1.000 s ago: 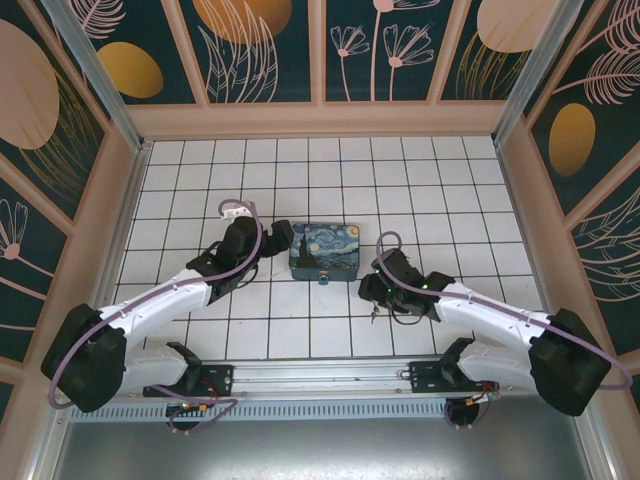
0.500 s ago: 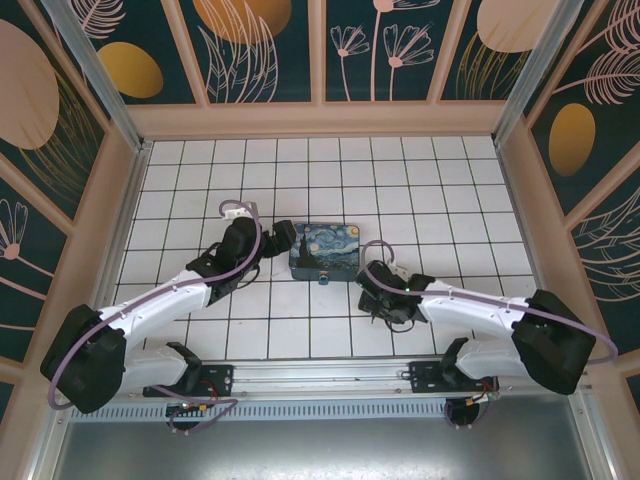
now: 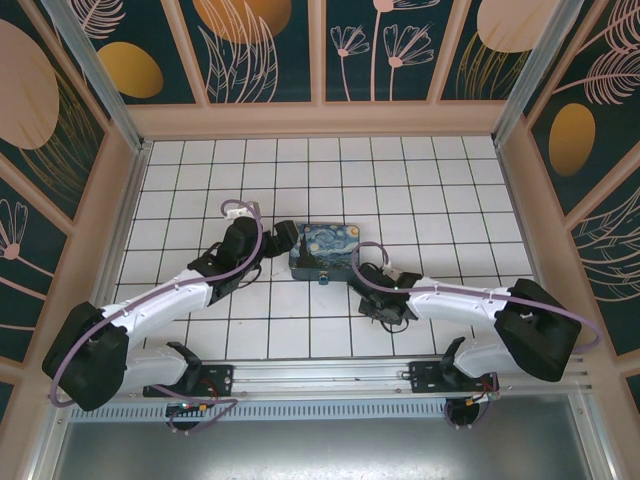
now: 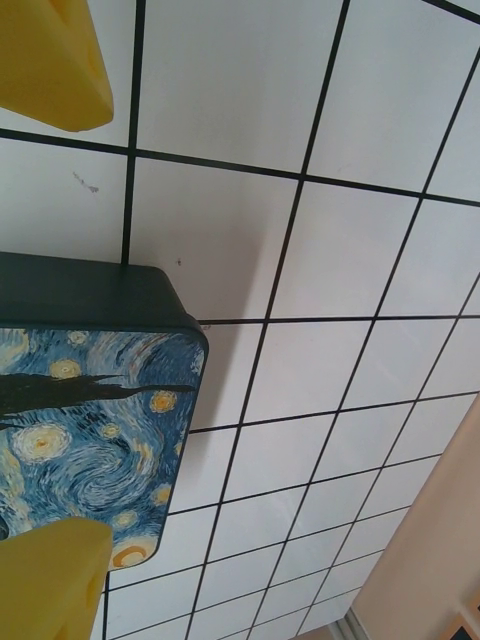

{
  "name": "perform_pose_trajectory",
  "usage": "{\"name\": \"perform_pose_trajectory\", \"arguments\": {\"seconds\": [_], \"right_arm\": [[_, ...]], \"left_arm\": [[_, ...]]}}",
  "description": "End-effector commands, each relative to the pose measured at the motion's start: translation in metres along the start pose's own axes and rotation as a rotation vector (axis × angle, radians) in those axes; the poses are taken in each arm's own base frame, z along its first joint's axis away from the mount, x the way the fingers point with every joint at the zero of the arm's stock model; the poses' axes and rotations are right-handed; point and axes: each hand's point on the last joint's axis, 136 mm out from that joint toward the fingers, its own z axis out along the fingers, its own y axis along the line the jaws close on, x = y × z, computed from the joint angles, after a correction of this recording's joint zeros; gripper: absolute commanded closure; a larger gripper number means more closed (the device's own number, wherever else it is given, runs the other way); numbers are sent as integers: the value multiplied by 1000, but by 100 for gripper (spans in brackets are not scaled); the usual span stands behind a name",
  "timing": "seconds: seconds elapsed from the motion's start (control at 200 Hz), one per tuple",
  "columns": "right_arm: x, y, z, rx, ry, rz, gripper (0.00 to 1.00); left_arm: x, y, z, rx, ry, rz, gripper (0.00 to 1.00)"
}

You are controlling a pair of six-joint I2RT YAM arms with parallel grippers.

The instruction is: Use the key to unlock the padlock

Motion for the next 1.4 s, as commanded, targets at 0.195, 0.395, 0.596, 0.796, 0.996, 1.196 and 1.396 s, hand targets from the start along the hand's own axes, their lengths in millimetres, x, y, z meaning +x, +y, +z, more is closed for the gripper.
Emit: {"name": "perform_pose_trajectory", "arguments": {"seconds": [0.195, 0.395, 0.596, 0.796, 0.996, 1.196, 1.396], "right_arm": [[19, 1, 6, 18, 42, -6, 68], [24, 2, 7, 14, 45, -13, 68], [27, 4, 12, 0, 53, -10, 85], [20, 15, 8, -66, 32, 2, 100], [0, 31, -14, -159, -38, 19, 100], [-16, 45, -42, -258, -101, 23, 100], [-37, 66, -74, -377, -177, 7, 100]], "left_arm": [[3, -3, -1, 25, 3, 9, 1], [4, -4, 1, 30, 8, 0, 1], [5, -5, 2, 30, 16, 1, 1], [7, -3, 4, 21, 26, -1, 1], [14, -6, 3, 42, 59, -15, 1], [15, -12, 0, 75, 71, -39, 1], [13, -29, -3, 149, 94, -68, 1]]}}
